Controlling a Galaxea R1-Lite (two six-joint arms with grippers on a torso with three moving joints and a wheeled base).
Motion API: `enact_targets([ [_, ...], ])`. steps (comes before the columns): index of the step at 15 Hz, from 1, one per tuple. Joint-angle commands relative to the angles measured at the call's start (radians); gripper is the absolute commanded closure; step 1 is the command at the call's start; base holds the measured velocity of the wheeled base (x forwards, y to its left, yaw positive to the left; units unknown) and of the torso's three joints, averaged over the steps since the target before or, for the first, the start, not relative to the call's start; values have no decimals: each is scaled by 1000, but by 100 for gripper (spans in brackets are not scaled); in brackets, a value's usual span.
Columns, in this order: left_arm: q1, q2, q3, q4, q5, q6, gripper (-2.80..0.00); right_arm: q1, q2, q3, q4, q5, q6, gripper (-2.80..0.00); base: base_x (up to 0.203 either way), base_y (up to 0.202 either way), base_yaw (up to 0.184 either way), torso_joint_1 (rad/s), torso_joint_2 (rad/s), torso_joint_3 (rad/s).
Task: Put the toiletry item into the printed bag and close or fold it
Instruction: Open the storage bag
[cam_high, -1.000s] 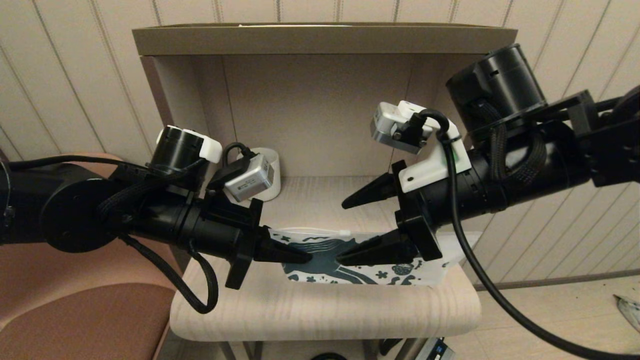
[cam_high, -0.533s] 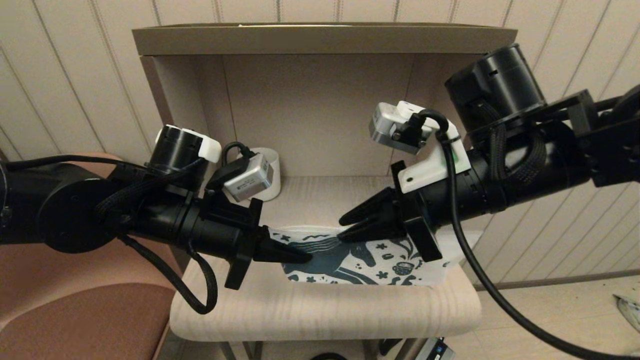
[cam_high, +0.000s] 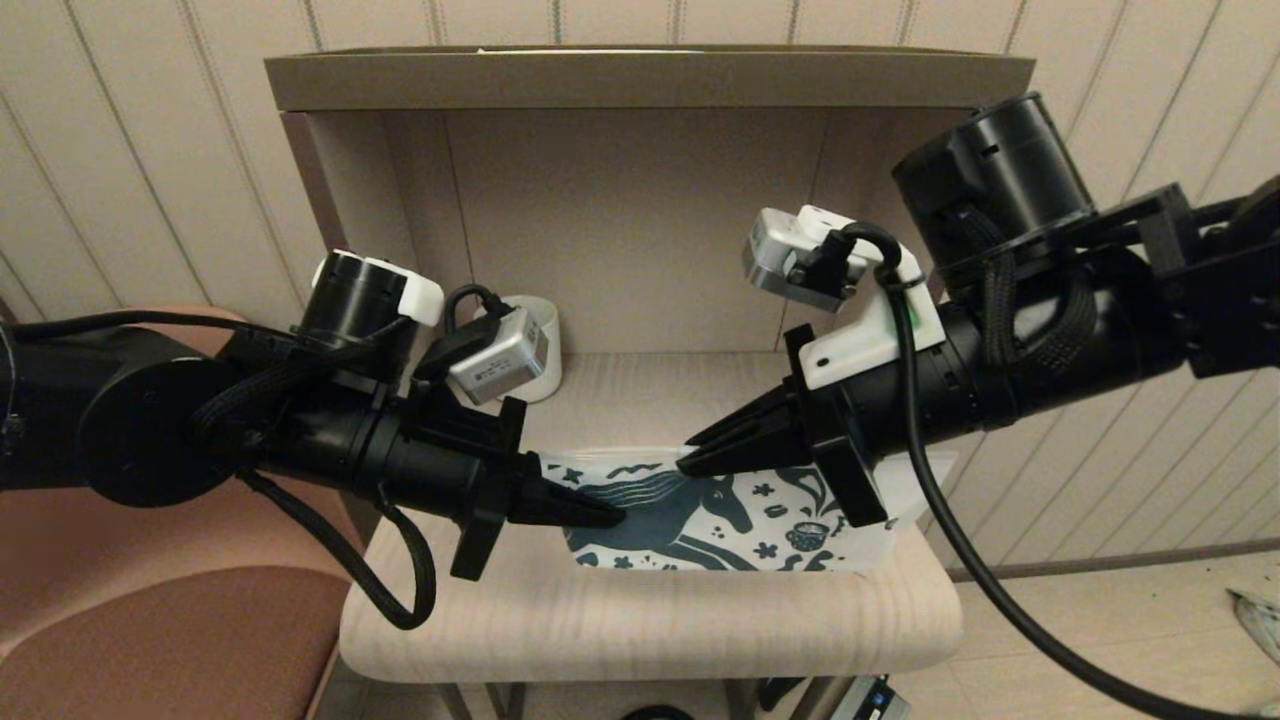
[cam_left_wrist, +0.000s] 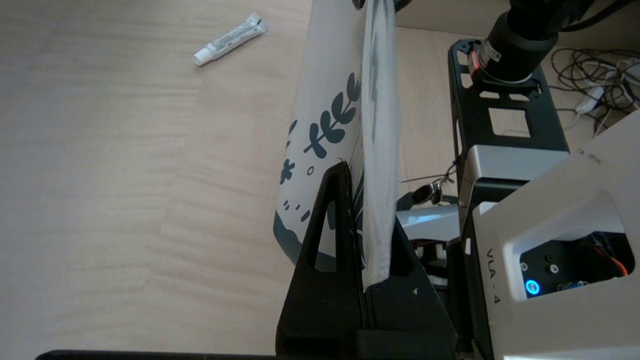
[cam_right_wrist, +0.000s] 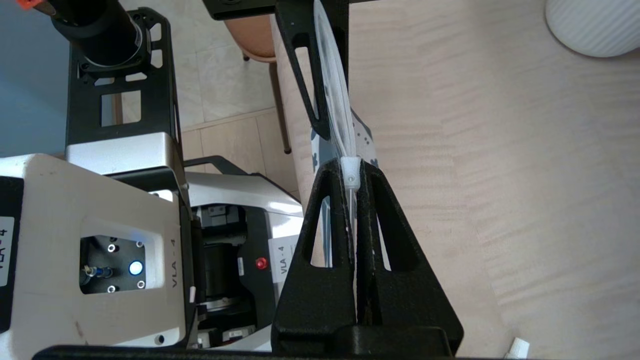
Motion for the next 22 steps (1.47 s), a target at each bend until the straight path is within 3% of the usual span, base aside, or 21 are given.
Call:
enact_targets([
  [1,0,1,1,0,-5,3,0,-13,-29,31,-1,3,-3,0,0,0,0,0,0,0],
  [12,-9,12,2,0,-4,6,0,-216,-255,297,-82,14,-7,0,0,0,0,0,0,0],
  [18,-12,16,4,0,-4,6,0,-370,-345,366,-87,81,-10,0,0,0,0,0,0,0],
  [22,-14,16,4,0,-4,7,0,-386,-360,393,-87,86,-11,0,0,0,0,0,0,0],
])
